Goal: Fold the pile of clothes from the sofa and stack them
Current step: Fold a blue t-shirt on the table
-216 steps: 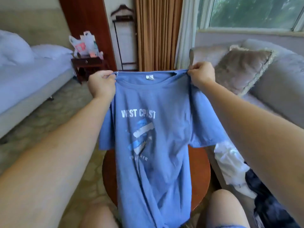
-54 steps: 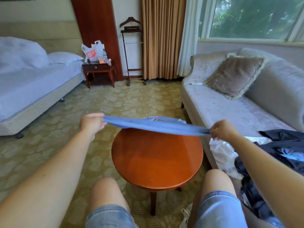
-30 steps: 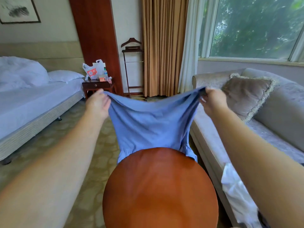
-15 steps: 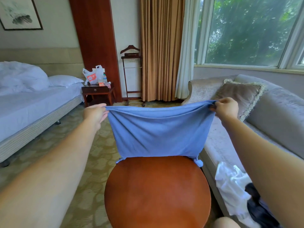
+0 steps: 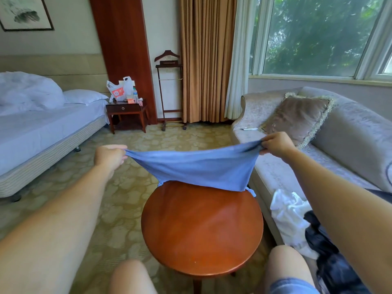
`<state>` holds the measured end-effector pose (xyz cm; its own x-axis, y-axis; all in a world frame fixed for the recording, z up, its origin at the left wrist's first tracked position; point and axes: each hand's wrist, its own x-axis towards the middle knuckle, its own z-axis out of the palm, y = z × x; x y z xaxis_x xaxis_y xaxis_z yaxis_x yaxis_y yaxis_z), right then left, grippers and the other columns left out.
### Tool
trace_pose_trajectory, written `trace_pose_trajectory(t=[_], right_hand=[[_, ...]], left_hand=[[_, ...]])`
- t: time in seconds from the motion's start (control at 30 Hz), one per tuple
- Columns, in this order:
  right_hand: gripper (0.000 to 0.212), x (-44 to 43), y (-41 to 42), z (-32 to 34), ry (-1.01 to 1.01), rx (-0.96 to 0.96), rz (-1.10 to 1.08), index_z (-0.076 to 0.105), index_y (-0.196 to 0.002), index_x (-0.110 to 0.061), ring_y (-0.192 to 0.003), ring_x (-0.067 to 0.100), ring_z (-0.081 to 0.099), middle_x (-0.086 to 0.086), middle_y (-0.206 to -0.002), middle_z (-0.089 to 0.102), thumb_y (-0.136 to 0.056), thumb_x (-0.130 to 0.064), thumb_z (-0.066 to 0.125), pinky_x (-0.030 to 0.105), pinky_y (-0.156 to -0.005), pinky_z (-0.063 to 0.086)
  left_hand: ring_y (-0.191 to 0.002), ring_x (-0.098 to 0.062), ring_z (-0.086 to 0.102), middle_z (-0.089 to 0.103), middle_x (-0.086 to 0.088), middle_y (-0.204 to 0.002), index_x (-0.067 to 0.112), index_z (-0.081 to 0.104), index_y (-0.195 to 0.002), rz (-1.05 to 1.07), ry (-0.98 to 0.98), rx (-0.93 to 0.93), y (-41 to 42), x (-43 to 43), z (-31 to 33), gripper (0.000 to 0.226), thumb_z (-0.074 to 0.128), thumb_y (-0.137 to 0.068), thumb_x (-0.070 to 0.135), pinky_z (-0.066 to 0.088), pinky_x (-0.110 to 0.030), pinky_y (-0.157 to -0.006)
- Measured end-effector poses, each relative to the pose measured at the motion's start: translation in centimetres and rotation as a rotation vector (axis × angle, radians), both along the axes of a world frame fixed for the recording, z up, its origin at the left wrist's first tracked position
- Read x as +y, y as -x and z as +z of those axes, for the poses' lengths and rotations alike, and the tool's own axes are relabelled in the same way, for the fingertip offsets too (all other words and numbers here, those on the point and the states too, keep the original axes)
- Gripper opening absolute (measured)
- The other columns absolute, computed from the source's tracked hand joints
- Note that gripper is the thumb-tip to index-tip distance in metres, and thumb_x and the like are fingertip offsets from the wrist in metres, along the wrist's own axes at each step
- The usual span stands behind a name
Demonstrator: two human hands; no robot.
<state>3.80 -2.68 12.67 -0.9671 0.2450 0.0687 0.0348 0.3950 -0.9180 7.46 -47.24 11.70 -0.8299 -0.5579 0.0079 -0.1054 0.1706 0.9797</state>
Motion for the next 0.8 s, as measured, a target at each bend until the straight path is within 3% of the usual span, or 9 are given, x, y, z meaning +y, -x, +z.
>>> trace_pose_trajectory(t=[0.07, 0.13, 0.2, 0.37, 0.5, 0.57, 0.63, 0.73, 0.8], right_hand=[[0.025, -0.2, -2.2, -0.7, -0.117, -0.215, 0.082, 0.065, -0.114, 0.000, -0.110, 0.023, 0.063, 0.007, -0.109, 0.068, -0.096, -0.015, 0.057, 0.030, -0.090, 0.049], [0.013, 0.2, -3.7, -2.1, -0.243, -0.377, 0.185, 0.062, -0.104, 0.001, -0.080, 0.023, 0.065, 0.010, -0.086, 0.066, -0.095, -0.002, 0.053, 0.026, -0.065, 0.053], [0.015, 0.7, -5.5, -3.8, -0.383, -0.556, 0.320, 0.060, -0.092, 0.001, -0.058, 0.018, 0.050, 0.010, -0.067, 0.057, -0.095, 0.007, 0.047, 0.024, -0.058, 0.049], [0.022, 1.6, -9.0, -9.4, -0.643, -0.902, 0.499, 0.057, -0.086, -0.006, -0.045, 0.010, 0.060, 0.007, -0.061, 0.066, -0.097, 0.006, 0.042, 0.027, -0.068, 0.049], [0.018, 2.2, -11.1, -12.0, -0.738, -1.258, 0.589, 0.061, -0.103, -0.010, -0.073, 0.016, 0.071, 0.004, -0.079, 0.074, -0.099, -0.025, 0.052, 0.033, -0.085, 0.051], [0.026, 2.3, -11.0, -12.8, -0.759, -1.212, 0.524, 0.063, -0.097, -0.011, -0.082, 0.020, 0.070, 0.007, -0.091, 0.074, -0.098, -0.036, 0.053, 0.036, -0.092, 0.048], [0.027, 2.0, -9.8, -13.5, -0.782, -1.014, 0.395, 0.063, -0.094, -0.007, -0.081, 0.021, 0.071, 0.009, -0.099, 0.073, -0.098, -0.031, 0.054, 0.037, -0.089, 0.052], [0.012, 0.2, -7.3, -14.9, -0.743, -0.680, 0.283, 0.060, -0.084, -0.009, -0.070, 0.021, 0.068, 0.008, -0.083, 0.069, -0.092, -0.017, 0.058, 0.031, -0.067, 0.055], [0.009, -1.8, -5.8, -15.9, -0.744, -0.611, 0.276, 0.053, -0.085, -0.011, -0.085, 0.024, 0.065, 0.012, -0.096, 0.065, -0.092, -0.014, 0.057, 0.028, -0.062, 0.048]], left_hand=[[-0.056, -0.009, 0.064, 0.066, -0.011, -0.077, 0.001, 0.068, -0.111, -0.157, 0.147, -0.161, -1.7, -0.4, -1.1, 0.026, 0.050, -0.092, -0.006, 0.049, -0.016, -0.058], [-0.055, -0.009, 0.066, 0.067, -0.016, -0.087, 0.000, 0.069, -0.104, -0.282, 0.307, -0.277, -3.3, -0.7, -2.3, 0.022, 0.052, -0.092, -0.007, 0.050, -0.017, -0.057], [-0.065, -0.012, 0.068, 0.069, -0.013, -0.083, 0.004, 0.070, -0.095, -0.409, 0.416, -0.413, -4.8, -0.4, -3.6, 0.018, 0.056, -0.090, -0.006, 0.052, -0.019, -0.061], [-0.055, -0.008, 0.068, 0.069, -0.008, -0.071, 0.011, 0.064, -0.090, -0.698, 0.609, -0.854, -8.6, 0.8, -8.3, 0.016, 0.058, -0.091, -0.004, 0.052, -0.017, -0.053], [-0.075, -0.012, 0.069, 0.070, -0.001, -0.081, 0.017, 0.062, -0.099, -0.937, 0.654, -1.241, -10.3, 1.7, -11.5, 0.005, 0.061, -0.094, 0.018, 0.053, -0.022, -0.066], [-0.078, -0.011, 0.065, 0.066, 0.002, -0.089, 0.020, 0.062, -0.100, -0.946, 0.676, -1.265, -9.8, 2.2, -12.6, 0.021, 0.059, -0.094, 0.040, 0.049, -0.024, -0.069], [-0.078, -0.012, 0.063, 0.065, 0.002, -0.092, 0.019, 0.065, -0.098, -0.874, 0.730, -1.115, -8.2, 2.7, -13.4, 0.032, 0.059, -0.091, 0.050, 0.048, -0.024, -0.069], [-0.070, -0.019, 0.055, 0.060, -0.001, -0.075, 0.012, 0.064, -0.080, -0.782, 0.823, -0.814, -4.9, 3.8, -14.7, 0.036, 0.064, -0.088, 0.047, 0.041, -0.025, -0.061], [-0.077, -0.021, 0.054, 0.057, -0.003, -0.071, 0.011, 0.066, -0.076, -0.764, 0.913, -0.690, -2.9, 5.0, -16.0, 0.036, 0.064, -0.089, 0.045, 0.039, -0.027, -0.063]])
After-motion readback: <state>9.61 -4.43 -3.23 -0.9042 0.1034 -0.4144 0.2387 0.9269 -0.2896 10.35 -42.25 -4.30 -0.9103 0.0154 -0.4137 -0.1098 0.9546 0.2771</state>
